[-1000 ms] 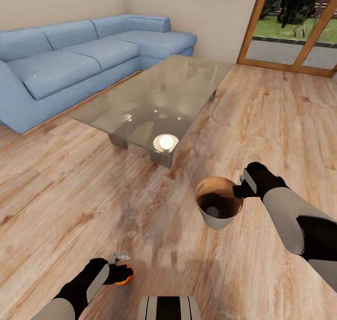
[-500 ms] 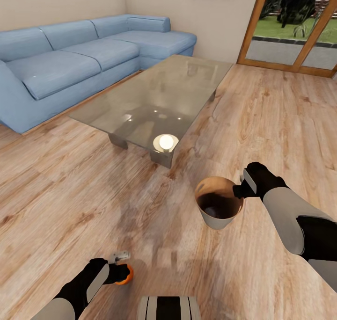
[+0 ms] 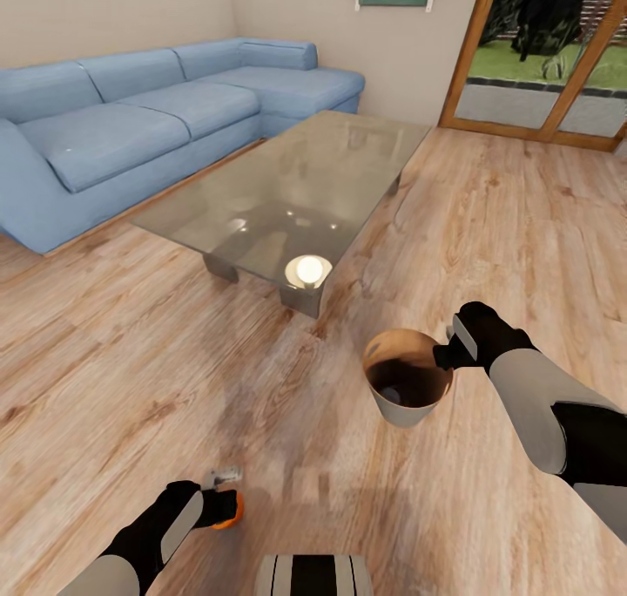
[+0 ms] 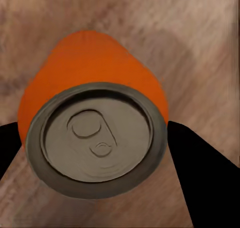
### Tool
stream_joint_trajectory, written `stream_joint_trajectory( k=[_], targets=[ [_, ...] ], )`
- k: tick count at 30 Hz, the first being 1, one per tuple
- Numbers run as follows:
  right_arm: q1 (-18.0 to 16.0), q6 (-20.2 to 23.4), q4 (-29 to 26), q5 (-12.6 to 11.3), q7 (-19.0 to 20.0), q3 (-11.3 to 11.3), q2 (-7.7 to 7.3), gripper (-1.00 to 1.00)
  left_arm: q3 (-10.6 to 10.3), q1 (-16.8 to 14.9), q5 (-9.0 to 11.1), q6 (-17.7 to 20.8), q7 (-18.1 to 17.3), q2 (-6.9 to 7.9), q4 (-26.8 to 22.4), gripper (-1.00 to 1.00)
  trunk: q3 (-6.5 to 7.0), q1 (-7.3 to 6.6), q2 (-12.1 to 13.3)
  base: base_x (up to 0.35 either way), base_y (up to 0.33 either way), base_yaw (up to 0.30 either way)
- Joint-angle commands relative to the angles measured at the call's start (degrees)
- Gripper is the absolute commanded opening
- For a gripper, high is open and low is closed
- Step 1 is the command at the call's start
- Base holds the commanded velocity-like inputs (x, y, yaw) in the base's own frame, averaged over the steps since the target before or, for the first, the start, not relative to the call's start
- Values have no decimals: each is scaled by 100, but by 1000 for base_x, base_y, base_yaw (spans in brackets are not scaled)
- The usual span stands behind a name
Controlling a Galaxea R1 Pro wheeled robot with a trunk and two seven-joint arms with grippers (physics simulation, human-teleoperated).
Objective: Put the three can of soda from the living room inside the tash can in the kitchen.
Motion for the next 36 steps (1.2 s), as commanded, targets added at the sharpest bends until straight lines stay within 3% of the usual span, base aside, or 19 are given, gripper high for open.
stream_joint_trajectory(
  k=[1, 14, 22, 27, 36],
  targets=[
    [-1, 0, 1, -66, 21, -14, 1, -100, 0, 0, 1, -4, -4, 1, 0, -100, 23, -3, 2, 0, 0, 0],
    [16, 0, 6, -66, 9, -8, 11, -100, -8, 11, 1, 7, -25, 34, -607, -100, 311, -36, 19, 0, 0, 0],
    [35, 0, 4, -58, -54, 12, 129, -100, -8, 15, 4, 94, -31, 68, -1072, -100, 488, -57, 30, 0, 0, 0],
    [75, 0, 21, -61, -381, 11, 175, -100, -2, 44, 10, 432, -27, 73, -1780, -100, 582, -147, 191, 0, 0, 0],
    [289, 0, 35, -32, -508, -4, 241, -100, -8, 88, 12, 965, -21, 56, -2341, -100, 744, -345, 552, 0, 0, 0]
  ],
)
